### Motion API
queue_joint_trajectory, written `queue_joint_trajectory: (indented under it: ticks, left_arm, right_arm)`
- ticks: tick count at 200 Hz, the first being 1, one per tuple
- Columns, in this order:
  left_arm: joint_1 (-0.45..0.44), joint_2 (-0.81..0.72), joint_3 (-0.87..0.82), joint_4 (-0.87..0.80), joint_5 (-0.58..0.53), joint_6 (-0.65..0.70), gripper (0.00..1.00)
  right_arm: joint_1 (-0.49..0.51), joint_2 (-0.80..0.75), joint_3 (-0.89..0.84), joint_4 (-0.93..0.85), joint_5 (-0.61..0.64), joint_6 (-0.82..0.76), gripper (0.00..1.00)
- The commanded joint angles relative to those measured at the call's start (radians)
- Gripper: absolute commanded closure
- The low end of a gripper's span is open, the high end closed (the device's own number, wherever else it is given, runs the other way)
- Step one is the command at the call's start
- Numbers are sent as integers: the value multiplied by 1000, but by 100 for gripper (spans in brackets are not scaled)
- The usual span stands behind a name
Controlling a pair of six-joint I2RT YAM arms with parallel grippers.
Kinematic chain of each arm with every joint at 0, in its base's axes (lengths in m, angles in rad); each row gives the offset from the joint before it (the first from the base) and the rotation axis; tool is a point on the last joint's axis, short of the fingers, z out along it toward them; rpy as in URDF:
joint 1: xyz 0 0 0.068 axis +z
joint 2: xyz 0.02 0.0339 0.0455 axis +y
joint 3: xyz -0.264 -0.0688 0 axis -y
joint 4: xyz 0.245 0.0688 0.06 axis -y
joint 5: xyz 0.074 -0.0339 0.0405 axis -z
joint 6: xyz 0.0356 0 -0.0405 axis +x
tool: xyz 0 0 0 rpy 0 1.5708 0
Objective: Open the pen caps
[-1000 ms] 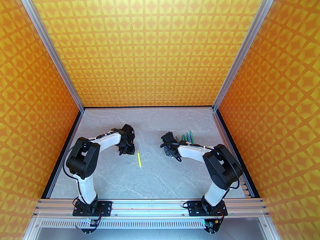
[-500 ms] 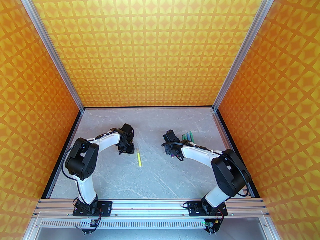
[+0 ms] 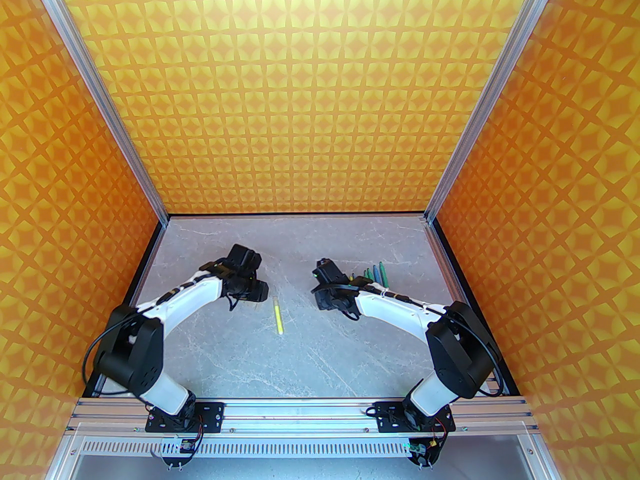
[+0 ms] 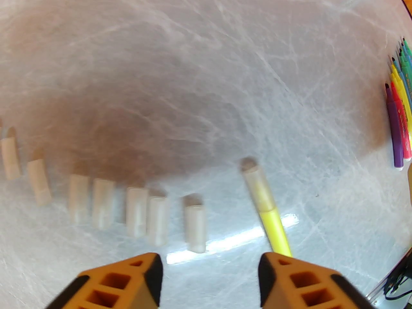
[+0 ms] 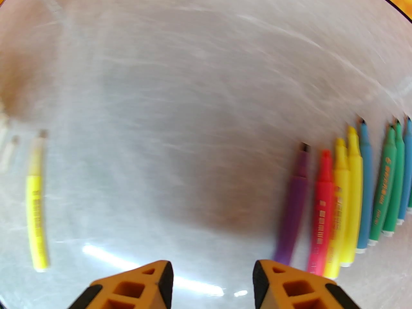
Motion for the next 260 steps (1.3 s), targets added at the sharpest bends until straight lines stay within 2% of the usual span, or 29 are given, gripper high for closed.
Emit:
queue_joint_trajectory:
  ticks: [1,25,89,110,205,260]
  left_arm:
    - [41,-58,-53,88,-27,3,36]
    - [78,-105,-105,112,-28,24,30]
    - [122,-232,-269,238,-28,40,23]
    - [156,-291,-318,261,-27,51,16]
    - [210,-367,-370,310,-24,49,13]
    - [219,-412,-393,322,-23,36,13]
  right_arm:
    - [33,42,50,-54,-29,-7,54]
    - [73,89,104,-74,-56,-1,54]
    - [147,207,254,-174,-136,28,54]
    - [160,232,285,-175,-168,68,54]
    - [210,416,461,-244,-207,160,55]
    - [217,485,519,-286,-214,193,60]
